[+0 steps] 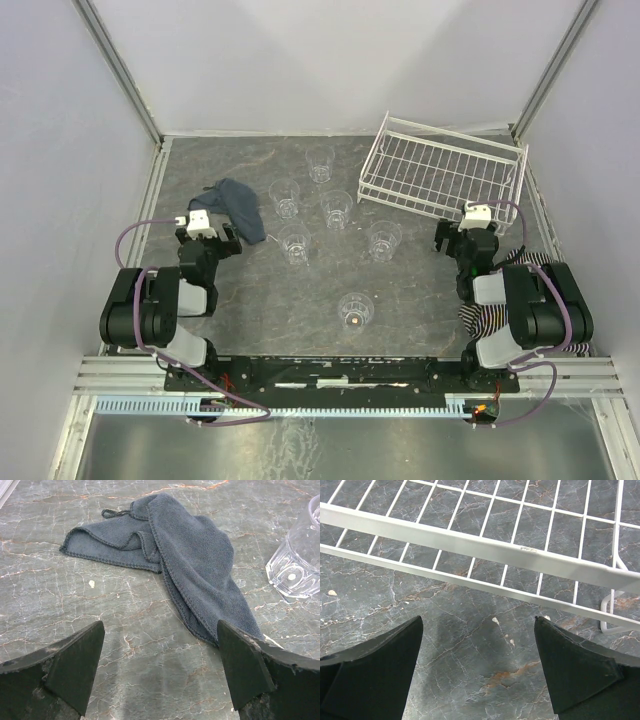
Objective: Load the cups into the dish rack
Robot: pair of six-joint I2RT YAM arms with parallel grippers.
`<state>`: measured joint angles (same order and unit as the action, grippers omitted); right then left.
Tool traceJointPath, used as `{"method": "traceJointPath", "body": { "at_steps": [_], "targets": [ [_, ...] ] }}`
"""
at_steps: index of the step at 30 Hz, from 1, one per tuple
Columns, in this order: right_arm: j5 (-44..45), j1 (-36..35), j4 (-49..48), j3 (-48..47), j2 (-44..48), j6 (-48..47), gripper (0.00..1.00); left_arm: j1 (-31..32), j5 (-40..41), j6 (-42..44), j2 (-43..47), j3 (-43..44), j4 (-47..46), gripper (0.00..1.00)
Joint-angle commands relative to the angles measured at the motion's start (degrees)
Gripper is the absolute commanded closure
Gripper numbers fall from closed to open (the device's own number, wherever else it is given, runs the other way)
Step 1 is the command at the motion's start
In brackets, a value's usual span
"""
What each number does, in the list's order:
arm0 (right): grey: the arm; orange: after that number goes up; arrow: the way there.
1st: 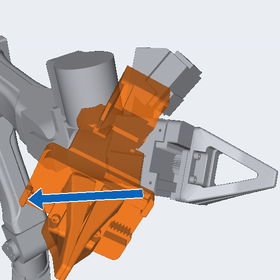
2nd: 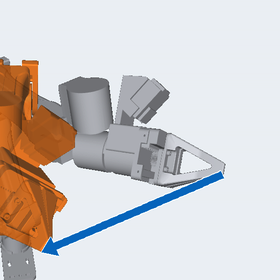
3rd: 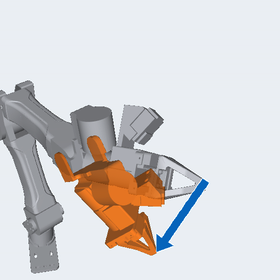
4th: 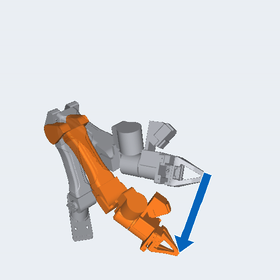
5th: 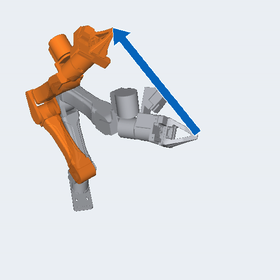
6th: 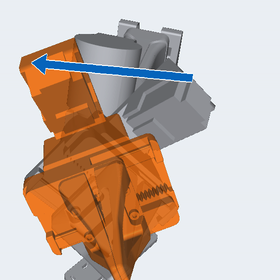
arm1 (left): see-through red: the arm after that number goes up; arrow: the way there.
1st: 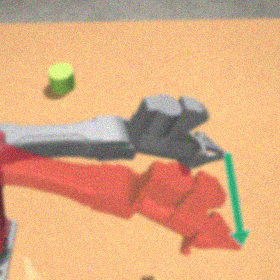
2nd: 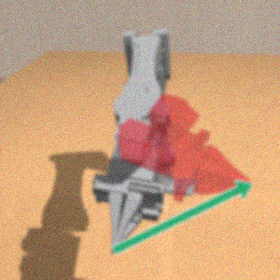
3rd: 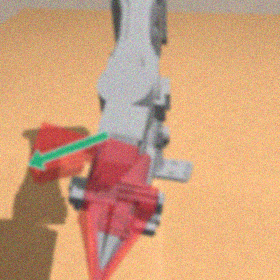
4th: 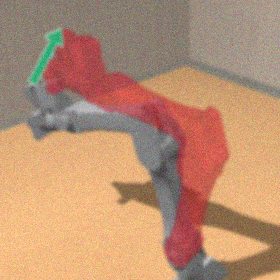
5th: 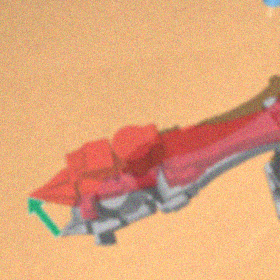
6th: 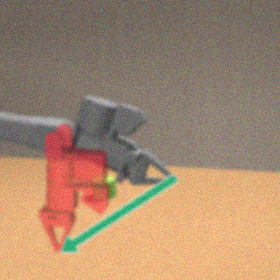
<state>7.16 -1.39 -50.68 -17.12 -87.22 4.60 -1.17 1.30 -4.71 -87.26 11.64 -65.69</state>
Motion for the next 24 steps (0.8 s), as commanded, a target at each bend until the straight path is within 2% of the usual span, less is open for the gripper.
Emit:
{"method": "traceJointPath", "body": {
  "at_steps": [1, 15, 18, 21, 22, 24],
  "targets": [
    [-0.16, -0.14, -3.59, -1.24, 0.98, -0.91, 0.00, 0.12, -0.23, 2.60, 0.29, 1.24, -2.69, 0.01],
    [0.07, -0.13, -3.15, -1.50, 0.95, -0.90, 0.00, 0.16, -0.20, 2.63, 0.33, 1.28, -2.59, 0.01],
    [1.07, -0.15, -2.94, -1.35, 1.35, -0.56, 0.00, 0.28, 2.49, 1.57, 0.97, 1.45, -2.22, 0.01],
    [5.37, -0.19, -1.15, -1.27, 4.38, 0.87, 0.00, 0.28, 8.02, -0.42, 6.25, 4.22, 6.63, 0.01],
    [5.30, -0.15, 1.42, -1.55, 6.57, 0.86, 0.00, 0.29, 8.80, -1.05, 8.33, 6.19, 14.08, 0.01],
    [5.88, -0.19, 7.88, -2.75, 11.14, 1.08, 0.00, 0.29, 10.58, -2.37, 11.63, 9.78, 22.68, 0.01]
  ]
}}
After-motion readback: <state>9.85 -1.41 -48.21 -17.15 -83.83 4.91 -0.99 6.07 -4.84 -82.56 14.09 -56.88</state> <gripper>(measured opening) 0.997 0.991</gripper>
